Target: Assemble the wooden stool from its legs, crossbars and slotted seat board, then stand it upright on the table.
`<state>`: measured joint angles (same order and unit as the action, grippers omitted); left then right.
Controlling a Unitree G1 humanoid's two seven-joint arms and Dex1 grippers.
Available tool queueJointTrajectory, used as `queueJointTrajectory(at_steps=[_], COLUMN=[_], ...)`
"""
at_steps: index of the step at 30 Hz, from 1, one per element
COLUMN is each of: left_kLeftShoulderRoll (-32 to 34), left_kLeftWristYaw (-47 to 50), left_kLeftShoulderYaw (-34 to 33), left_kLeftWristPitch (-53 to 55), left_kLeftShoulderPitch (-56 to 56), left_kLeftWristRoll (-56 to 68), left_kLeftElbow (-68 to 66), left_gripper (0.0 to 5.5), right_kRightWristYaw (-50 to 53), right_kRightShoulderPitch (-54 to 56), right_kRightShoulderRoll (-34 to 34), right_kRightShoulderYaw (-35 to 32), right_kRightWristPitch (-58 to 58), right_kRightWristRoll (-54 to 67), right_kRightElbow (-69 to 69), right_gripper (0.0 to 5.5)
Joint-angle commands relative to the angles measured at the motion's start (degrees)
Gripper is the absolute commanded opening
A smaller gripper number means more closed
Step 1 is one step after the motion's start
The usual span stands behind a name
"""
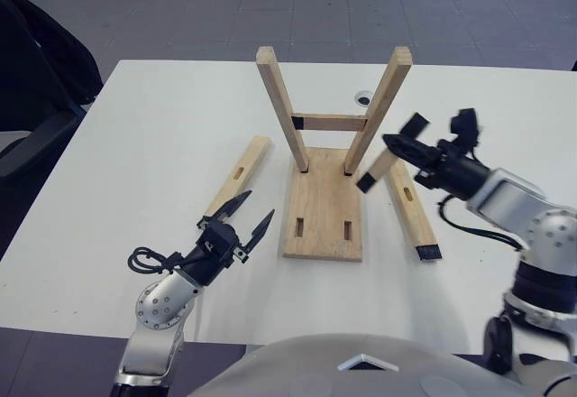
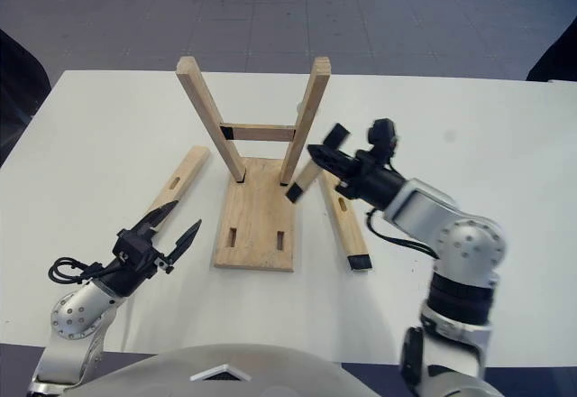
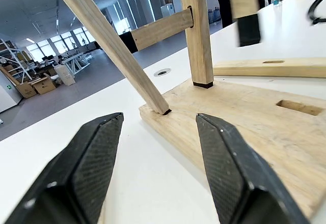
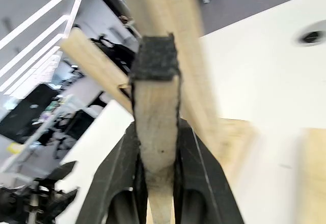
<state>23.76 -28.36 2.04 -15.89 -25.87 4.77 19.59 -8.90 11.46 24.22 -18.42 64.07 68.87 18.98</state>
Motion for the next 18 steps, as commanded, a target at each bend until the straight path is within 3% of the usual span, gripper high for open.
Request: queueJointTrajectory(at_steps=[1, 9, 18], left_kLeftShoulderRoll=[-0.9, -2.34, -3.06], left_kLeftWristYaw=[2.36, 5.16, 5.5], left_kLeftShoulderYaw=[-0.5, 0.21, 0.65], left_kLeftWristPitch=[2.47, 3.5, 3.86], left_kLeftShoulderPitch=[4.44, 6.5, 7.51], left_kLeftWristRoll=[-1.9, -3.83, -3.97], left_kLeftElbow=[-1.6, -3.04, -3.66], left_gripper=[2.64, 2.64, 2.64], right_kRightWristYaw=[2.73, 5.51, 4.91], right_kRightShoulderPitch=[-2.02, -10.51, -7.86], right_kRightShoulderRoll=[3.28, 1.59, -1.91], right_kRightShoulderYaw=[-2.89, 1.48, 4.83], right_kRightWristPitch=[-1.65, -9.25, -15.02], right_kRightWristRoll=[-3.11, -15.67, -24.29], right_kRightElbow=[3.47, 9.52, 4.24], right_gripper=[0.4, 0.4, 0.4])
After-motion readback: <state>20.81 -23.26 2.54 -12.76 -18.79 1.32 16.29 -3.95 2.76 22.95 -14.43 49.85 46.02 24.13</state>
